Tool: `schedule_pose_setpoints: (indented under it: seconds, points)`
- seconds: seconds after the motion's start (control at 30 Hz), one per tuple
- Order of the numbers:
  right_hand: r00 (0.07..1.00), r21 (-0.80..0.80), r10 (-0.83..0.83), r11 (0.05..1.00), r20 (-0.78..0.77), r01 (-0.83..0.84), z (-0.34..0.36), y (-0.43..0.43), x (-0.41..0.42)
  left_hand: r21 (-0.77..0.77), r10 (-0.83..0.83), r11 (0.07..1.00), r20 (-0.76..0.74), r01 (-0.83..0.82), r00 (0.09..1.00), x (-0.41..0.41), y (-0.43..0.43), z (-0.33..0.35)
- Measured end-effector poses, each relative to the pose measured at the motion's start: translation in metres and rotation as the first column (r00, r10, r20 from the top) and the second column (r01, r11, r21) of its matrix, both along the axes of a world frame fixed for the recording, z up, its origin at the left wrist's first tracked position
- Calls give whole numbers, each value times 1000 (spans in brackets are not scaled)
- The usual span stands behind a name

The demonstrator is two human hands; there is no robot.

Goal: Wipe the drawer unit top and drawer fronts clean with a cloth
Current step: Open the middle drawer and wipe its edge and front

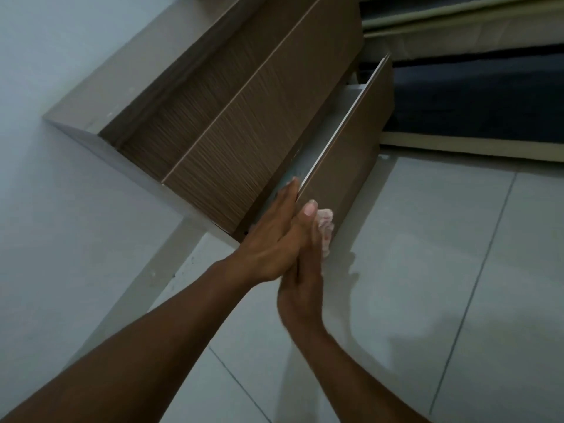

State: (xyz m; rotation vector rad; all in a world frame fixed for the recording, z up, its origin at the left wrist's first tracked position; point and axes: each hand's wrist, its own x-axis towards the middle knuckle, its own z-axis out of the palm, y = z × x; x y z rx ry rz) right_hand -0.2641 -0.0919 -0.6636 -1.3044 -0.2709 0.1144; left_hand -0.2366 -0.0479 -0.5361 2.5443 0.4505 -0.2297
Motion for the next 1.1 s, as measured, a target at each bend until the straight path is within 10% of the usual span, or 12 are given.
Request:
schedule_pose_setpoints:
  seconds: [0.17,0.37,0.6,0.8,1.1]
  points:
    - [970,-20,43,999,237,-40,-13,0,-3,-44,27,999,61,-24,998,-4,1,-5]
    - [998,-68,-48,997,-35,45,-1,-2,70,47,-46,998,62,43,997,-1,2,-7]
    - [933,-146,13,988,359,42,-4,-6,78,233,-220,951,44,204,974,-4,10,-9]
    - [998,-57,-59,997,26,60,-4,-12,124,335,-278,902,-29,272,960,4,12,-2]
    - [943,-238,4,968,332,80,-14,-4,133,354,-340,878,-12,322,940,37,11,-2]
